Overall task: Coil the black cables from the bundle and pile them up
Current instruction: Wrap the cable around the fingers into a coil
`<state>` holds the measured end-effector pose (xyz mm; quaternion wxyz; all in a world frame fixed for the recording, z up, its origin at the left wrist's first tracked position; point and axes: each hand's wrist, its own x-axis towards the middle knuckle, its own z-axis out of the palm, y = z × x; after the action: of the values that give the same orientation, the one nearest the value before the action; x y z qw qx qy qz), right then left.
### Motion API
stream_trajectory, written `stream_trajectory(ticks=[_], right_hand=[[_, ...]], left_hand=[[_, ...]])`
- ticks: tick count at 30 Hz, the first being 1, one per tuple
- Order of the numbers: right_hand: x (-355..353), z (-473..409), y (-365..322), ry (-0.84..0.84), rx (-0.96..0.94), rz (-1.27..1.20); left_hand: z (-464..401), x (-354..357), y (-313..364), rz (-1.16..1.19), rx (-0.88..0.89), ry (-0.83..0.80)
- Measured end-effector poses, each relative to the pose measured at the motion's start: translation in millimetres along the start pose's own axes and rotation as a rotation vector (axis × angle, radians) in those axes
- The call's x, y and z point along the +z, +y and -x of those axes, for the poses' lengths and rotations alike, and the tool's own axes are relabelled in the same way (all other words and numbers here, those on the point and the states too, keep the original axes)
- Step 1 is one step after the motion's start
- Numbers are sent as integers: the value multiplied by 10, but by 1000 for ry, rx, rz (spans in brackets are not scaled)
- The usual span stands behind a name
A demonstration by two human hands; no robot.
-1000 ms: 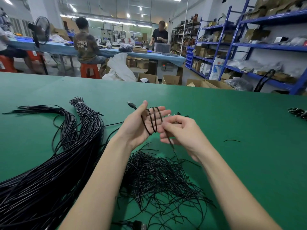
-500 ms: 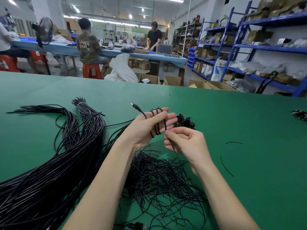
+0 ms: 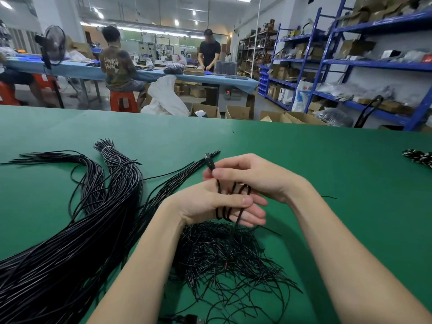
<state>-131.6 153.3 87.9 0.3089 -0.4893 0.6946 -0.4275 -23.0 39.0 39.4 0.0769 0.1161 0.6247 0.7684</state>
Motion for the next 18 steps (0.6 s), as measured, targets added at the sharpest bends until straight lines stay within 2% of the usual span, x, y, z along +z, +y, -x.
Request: stream_trajectory(ticks=[5,10,18], right_hand=[[17,-43,28,118,-43,20],[39,3,156,292,-106,62],[88,48,85,209,-115,28]], left_hand=[[1,4,14,-32,14,-18],[48,-82,25,-24,61,72],[50,-51,20,-24,42,22]])
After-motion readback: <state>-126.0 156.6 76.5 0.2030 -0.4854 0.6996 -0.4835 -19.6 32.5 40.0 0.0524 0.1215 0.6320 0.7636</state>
